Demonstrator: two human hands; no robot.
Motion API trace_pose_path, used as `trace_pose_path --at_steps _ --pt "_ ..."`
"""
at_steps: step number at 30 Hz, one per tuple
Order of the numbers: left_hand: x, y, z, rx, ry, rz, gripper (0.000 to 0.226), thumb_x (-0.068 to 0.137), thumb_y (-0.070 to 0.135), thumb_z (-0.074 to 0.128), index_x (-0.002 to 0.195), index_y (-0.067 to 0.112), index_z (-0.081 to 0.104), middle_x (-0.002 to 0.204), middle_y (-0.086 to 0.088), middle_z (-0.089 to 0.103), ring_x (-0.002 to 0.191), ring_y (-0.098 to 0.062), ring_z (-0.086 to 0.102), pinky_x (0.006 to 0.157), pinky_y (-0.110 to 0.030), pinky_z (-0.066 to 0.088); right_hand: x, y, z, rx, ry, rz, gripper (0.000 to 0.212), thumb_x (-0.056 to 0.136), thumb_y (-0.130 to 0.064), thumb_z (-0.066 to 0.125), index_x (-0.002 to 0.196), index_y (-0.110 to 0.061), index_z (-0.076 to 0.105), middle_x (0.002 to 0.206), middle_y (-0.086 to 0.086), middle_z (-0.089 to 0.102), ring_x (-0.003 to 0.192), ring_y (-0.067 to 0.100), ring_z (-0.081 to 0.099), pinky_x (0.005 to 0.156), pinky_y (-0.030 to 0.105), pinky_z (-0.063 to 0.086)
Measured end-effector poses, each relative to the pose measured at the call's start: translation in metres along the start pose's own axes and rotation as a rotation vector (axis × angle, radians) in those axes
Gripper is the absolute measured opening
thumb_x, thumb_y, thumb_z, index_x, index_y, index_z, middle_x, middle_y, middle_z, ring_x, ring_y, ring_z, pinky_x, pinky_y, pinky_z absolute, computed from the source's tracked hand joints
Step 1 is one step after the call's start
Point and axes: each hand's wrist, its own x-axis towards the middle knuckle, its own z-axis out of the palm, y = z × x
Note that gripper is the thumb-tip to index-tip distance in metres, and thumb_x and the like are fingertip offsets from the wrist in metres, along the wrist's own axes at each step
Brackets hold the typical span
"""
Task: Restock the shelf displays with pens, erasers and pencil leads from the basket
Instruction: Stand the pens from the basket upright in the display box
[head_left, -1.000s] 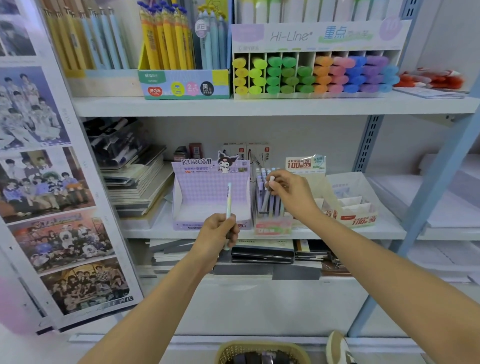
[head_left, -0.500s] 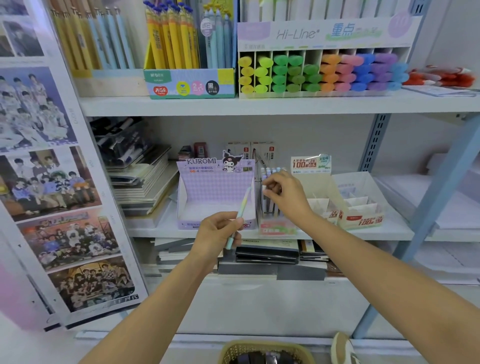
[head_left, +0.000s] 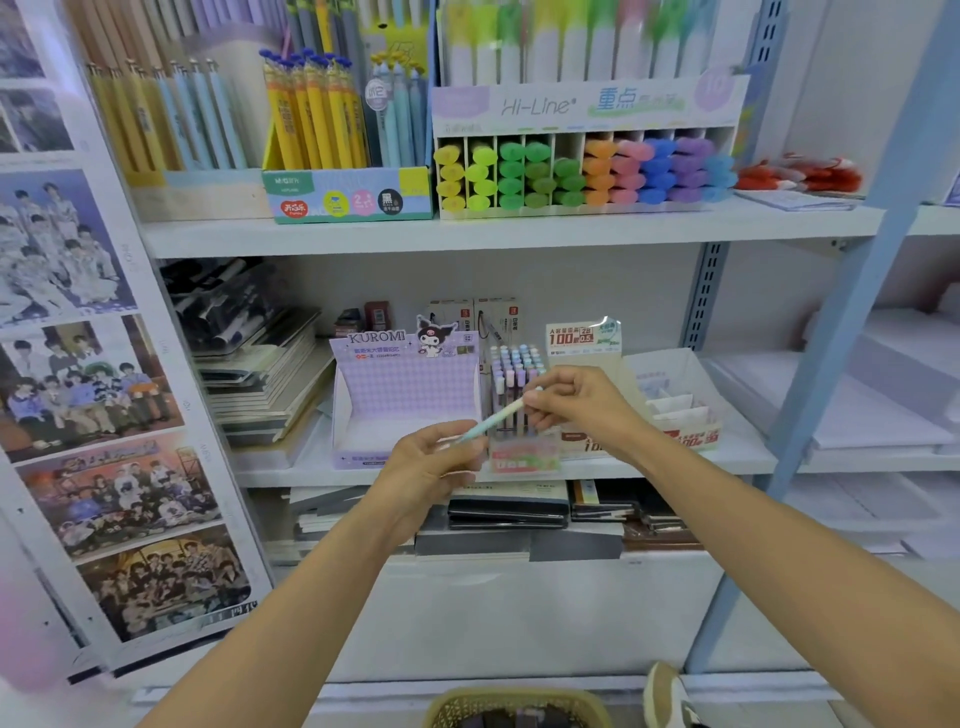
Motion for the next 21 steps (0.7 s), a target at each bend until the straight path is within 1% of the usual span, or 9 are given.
trace_pose_path --at_steps 2,6,8,11,14,16,17,19,21 --pt "0.000 0.002 0.003 -0.054 0.033 0.043 0.029 0.078 0.000 0.073 0.107 0.004 0.069 0.096 -0.013 0.075 0.071 -0.015 0.068 0.070 -0.025 0.057 -0.009 0.002 -0.008 -0.012 -0.027 0.012 0.010 0.087 -0.006 0.066 0.096 -0.002 0.069 0.081 0.014 0.072 0.070 0.021 0.069 0.064 0.024 0.057" --pt "0.000 0.002 0.017 -0.104 0.116 0.158 0.016 0.083 0.000 0.068 0.097 0.006 0.072 0.081 -0.006 0.074 0.064 -0.011 0.064 0.065 -0.020 0.055 -0.024 0.009 -0.010 -0.042 -0.127 0.074 0.012 0.089 -0.012 0.065 0.095 -0.002 0.069 0.082 0.014 0.072 0.069 0.021 0.068 0.065 0.026 0.058" --pt "0.000 0.001 0.025 -0.075 0.136 0.201 0.012 0.085 0.004 0.068 0.095 0.009 0.074 0.078 0.000 0.073 0.069 -0.010 0.064 0.064 -0.020 0.054 -0.031 0.011 -0.010 -0.041 -0.174 0.113 0.015 0.090 -0.014 0.065 0.097 -0.001 0.069 0.082 0.013 0.073 0.069 0.020 0.069 0.067 0.026 0.058" --pt "0.000 0.000 0.033 -0.051 0.126 0.237 0.015 0.087 0.005 0.067 0.101 0.003 0.071 0.089 -0.006 0.075 0.083 -0.017 0.071 0.068 -0.023 0.056 -0.036 0.014 -0.011 -0.120 -0.245 0.153 0.021 0.089 -0.017 0.066 0.102 -0.001 0.070 0.094 0.014 0.073 0.082 0.023 0.070 0.075 0.029 0.059" --pt "0.002 -0.001 0.037 0.054 0.100 0.279 0.015 0.089 0.005 0.065 0.103 0.005 0.071 0.094 -0.009 0.076 0.087 -0.017 0.072 0.072 -0.020 0.055 -0.035 0.008 -0.007 -0.171 -0.165 0.056 0.022 0.091 -0.020 0.064 0.107 -0.006 0.069 0.100 0.010 0.072 0.087 0.019 0.068 0.077 0.028 0.058" --pt "0.004 -0.002 0.041 0.131 0.083 0.299 0.016 0.090 0.004 0.063 0.102 0.009 0.071 0.092 -0.004 0.076 0.084 -0.013 0.072 0.071 -0.018 0.054 -0.032 0.001 -0.002 -0.161 -0.042 -0.056 0.025 0.091 -0.022 0.063 0.115 -0.014 0.067 0.105 0.001 0.071 0.092 0.012 0.067 0.077 0.024 0.056" --pt "0.005 -0.003 0.043 0.169 0.072 0.311 0.017 0.091 0.003 0.062 0.102 0.012 0.071 0.090 -0.001 0.076 0.083 -0.011 0.071 0.071 -0.018 0.054 -0.029 -0.003 0.001 -0.157 -0.001 -0.101 0.029 0.091 -0.024 0.063 0.120 -0.019 0.065 0.110 -0.004 0.069 0.097 0.008 0.066 0.080 0.022 0.054" --pt "0.007 -0.005 0.048 0.242 0.037 0.339 0.020 0.092 0.003 0.061 0.099 0.018 0.072 0.087 0.004 0.076 0.082 -0.010 0.071 0.071 -0.019 0.055 -0.023 -0.010 0.008 -0.174 0.002 -0.161 0.031 0.092 -0.025 0.063 0.123 -0.023 0.063 0.114 -0.010 0.067 0.104 0.004 0.062 0.088 0.021 0.052" --pt "0.010 -0.006 0.052 0.306 0.022 0.360 0.025 0.092 0.003 0.060 0.094 0.025 0.072 0.089 0.001 0.076 0.086 -0.017 0.070 0.077 -0.028 0.057 -0.017 -0.012 0.015 -0.221 -0.024 -0.195 0.024 0.091 -0.021 0.064 0.115 -0.021 0.068 0.104 -0.010 0.069 0.098 0.006 0.063 0.087 0.023 0.053"
